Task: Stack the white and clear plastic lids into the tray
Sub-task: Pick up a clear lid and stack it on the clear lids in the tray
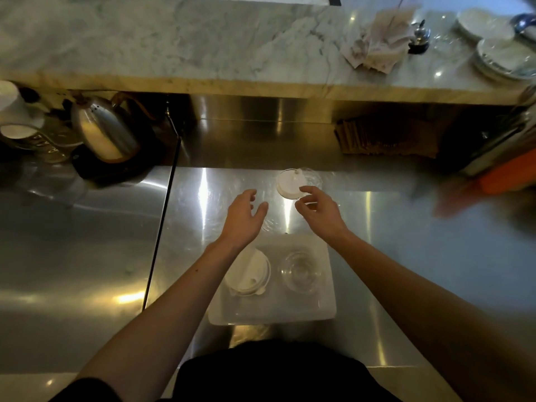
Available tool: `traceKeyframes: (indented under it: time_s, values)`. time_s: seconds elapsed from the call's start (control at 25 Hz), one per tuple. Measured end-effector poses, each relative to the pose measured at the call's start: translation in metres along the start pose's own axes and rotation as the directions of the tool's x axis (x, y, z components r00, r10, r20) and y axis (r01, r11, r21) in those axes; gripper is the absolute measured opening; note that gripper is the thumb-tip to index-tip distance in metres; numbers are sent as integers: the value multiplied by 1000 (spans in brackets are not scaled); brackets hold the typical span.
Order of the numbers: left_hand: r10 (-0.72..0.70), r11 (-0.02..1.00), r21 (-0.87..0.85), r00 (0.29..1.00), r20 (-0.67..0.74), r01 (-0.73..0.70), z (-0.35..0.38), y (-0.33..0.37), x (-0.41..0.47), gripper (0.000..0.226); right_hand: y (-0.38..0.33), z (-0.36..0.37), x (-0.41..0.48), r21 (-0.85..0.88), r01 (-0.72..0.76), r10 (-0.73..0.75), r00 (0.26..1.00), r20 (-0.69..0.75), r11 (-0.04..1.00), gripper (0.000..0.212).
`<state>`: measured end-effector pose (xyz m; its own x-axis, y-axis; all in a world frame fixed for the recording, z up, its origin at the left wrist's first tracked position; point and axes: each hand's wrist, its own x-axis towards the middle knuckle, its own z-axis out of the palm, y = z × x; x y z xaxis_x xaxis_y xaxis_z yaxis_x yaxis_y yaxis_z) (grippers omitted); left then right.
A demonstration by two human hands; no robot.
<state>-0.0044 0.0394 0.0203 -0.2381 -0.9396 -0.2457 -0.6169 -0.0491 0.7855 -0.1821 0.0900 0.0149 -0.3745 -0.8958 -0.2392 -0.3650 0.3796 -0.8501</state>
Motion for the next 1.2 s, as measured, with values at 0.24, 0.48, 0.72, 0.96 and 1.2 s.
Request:
traceKeyframes:
  time_s: [0.24, 0.48, 0.72, 0.96, 1.2]
  values:
    - [-33, 998, 56, 996, 86, 29, 16, 6, 46, 50, -4, -2, 37, -44, -73, 71, 997, -30, 996, 44]
    - [-35, 999, 45, 990, 139, 29, 25, 15, 85, 53, -2, -2, 70, -53, -144, 142, 989, -39, 988, 48]
    - [12, 998, 55, 981, 194, -23, 39, 20, 114, 61, 11, -2, 100, -177, -171, 172, 985, -8, 969, 58]
    - [114, 974, 152, 939, 325, -171, 51, 18, 133, 77, 31, -7, 115, -337, -157, 165, 986, -4, 928, 69]
    - [112, 967, 185, 944, 311, -176, 64, 10, 145, 79, 44, -15, 129, -360, -176, 191, 981, 8, 916, 66]
